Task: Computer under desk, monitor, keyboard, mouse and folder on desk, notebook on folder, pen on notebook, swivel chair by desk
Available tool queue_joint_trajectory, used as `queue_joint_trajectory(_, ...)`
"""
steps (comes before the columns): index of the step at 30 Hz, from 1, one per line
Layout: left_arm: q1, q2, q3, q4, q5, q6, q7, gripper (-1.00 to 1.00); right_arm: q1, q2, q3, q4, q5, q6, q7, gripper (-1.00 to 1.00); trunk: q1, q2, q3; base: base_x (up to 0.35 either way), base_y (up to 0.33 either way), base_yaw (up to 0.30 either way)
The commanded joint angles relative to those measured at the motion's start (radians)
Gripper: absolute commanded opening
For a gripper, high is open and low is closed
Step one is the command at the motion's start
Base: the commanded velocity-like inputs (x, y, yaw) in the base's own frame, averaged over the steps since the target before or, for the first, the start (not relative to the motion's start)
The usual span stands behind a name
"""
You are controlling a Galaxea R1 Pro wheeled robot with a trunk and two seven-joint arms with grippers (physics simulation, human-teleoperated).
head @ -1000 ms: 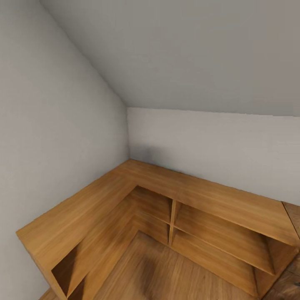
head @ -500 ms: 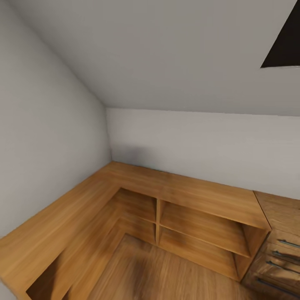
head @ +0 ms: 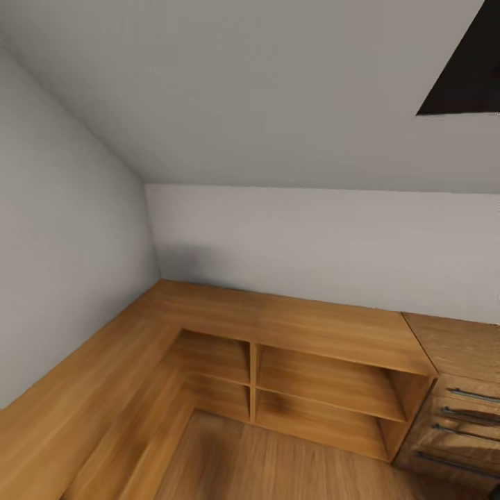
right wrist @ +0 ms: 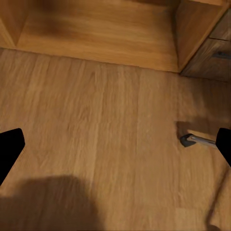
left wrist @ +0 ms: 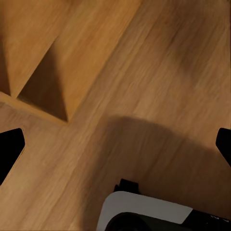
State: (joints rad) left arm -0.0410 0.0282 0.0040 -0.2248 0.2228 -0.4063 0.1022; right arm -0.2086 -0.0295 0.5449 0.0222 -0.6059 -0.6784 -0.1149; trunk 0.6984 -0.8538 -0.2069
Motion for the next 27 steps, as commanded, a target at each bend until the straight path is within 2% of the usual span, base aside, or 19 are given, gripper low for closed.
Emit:
queue_joint_trajectory(1,0.000,0.000,0.000,0.000,0.003,-0.003,0.001,1.00,-0.001,0.001,0.008,0.002,0.002,-0.003,-0.008,1.00,0.001,-0.001,-0.001,0.255,0.249,-0.280)
queue_joint_trajectory(3,0.000,0.000,-0.001,0.001,0.003,-0.003,0.001,1.00,-0.001,0.014,0.009,0.002,0.003,-0.006,-0.008,1.00,0.001,-0.001,-0.001,0.261,0.219,-0.272)
queue_joint_trajectory(7,0.000,0.000,-0.001,0.001,0.003,-0.002,0.001,1.00,-0.001,0.022,0.008,0.002,0.003,-0.007,-0.008,1.00,0.001,-0.001,-0.001,0.194,0.101,-0.268)
queue_joint_trajectory(17,0.000,-0.001,-0.001,0.001,0.003,-0.004,0.001,1.00,0.000,0.025,0.007,0.002,0.003,-0.007,-0.008,1.00,0.001,-0.001,-0.001,0.035,0.015,-0.267)
queue_joint_trajectory(27,0.000,-0.002,-0.002,0.001,0.002,-0.004,-0.001,1.00,0.000,0.024,0.007,0.002,0.003,-0.007,-0.008,1.00,0.001,-0.001,-0.001,0.201,0.049,-0.290)
